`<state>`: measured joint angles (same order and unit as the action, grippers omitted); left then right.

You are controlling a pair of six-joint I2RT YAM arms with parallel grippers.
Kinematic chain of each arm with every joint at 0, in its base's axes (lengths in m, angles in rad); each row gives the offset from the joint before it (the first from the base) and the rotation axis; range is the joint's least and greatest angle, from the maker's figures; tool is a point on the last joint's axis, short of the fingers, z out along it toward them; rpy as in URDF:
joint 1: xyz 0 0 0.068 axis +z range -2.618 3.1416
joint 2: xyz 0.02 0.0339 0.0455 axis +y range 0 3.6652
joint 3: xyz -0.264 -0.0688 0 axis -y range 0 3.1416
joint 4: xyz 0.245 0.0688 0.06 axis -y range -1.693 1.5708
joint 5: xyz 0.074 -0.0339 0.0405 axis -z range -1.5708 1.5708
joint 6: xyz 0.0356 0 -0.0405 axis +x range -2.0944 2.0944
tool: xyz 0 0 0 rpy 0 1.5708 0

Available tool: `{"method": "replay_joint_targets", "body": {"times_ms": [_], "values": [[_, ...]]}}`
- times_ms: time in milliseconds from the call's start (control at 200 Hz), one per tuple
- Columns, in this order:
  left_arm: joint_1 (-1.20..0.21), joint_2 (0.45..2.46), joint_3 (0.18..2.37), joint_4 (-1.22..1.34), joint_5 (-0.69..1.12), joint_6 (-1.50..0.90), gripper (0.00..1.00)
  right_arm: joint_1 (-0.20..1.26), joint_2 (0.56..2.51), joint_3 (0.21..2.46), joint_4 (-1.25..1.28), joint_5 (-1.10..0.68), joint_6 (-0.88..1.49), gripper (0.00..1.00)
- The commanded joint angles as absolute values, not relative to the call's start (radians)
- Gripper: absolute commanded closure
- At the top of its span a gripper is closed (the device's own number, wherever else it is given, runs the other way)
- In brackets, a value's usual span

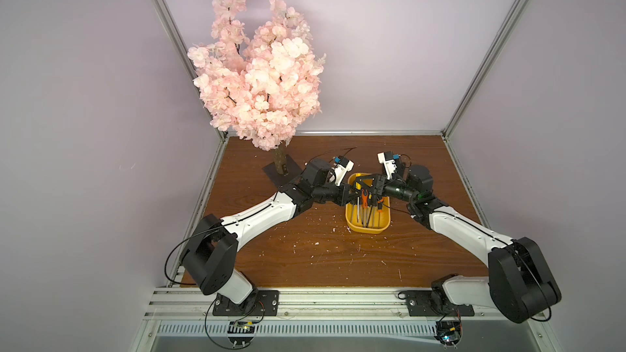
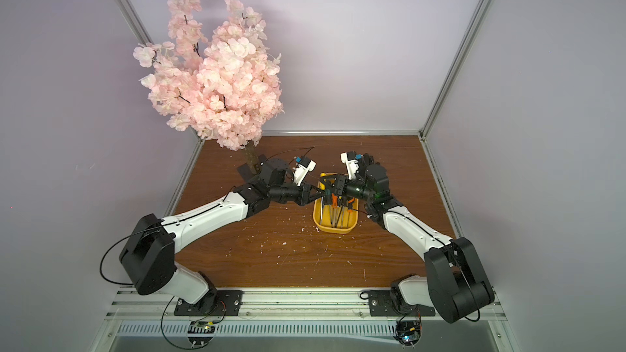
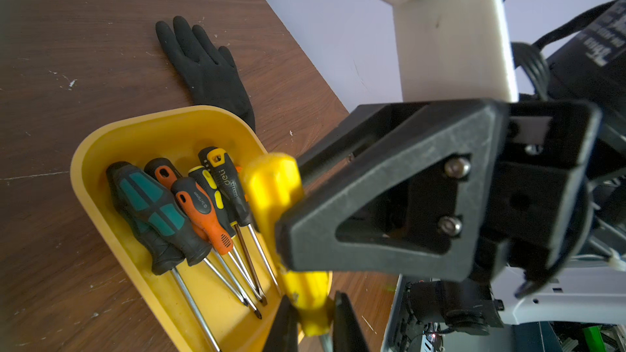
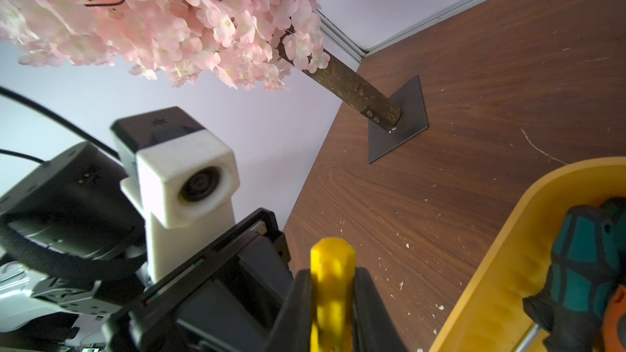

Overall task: Put the screwdriver on the desktop into the storage box
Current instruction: Pick up the screwdriver from the center of the board.

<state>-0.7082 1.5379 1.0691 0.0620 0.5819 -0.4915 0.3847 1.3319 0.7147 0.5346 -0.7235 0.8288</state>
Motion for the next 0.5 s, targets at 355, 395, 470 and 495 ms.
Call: {"method": "replay_joint_targets", "body": {"times_ms": [355, 395, 470, 495], "values": [[-0.711, 1.445, 1.006, 0.001, 0.425, -0.488, 0.61, 0.366, 1.327, 0.814, 0.237, -0.476, 0.605, 0.90], [-0.707, 1.435, 0.995, 0.001, 0.413, -0.494, 0.61, 0.366, 1.335, 0.822, 0.209, -0.445, 0.582, 0.90], [-0.697, 1.417, 0.975, 0.001, 0.395, -0.501, 0.60, 0.365, 1.355, 0.834, 0.164, -0.386, 0.551, 0.90], [-0.694, 1.412, 0.969, 0.001, 0.390, -0.502, 0.59, 0.365, 1.364, 0.839, 0.149, -0.368, 0.543, 0.90]]}}
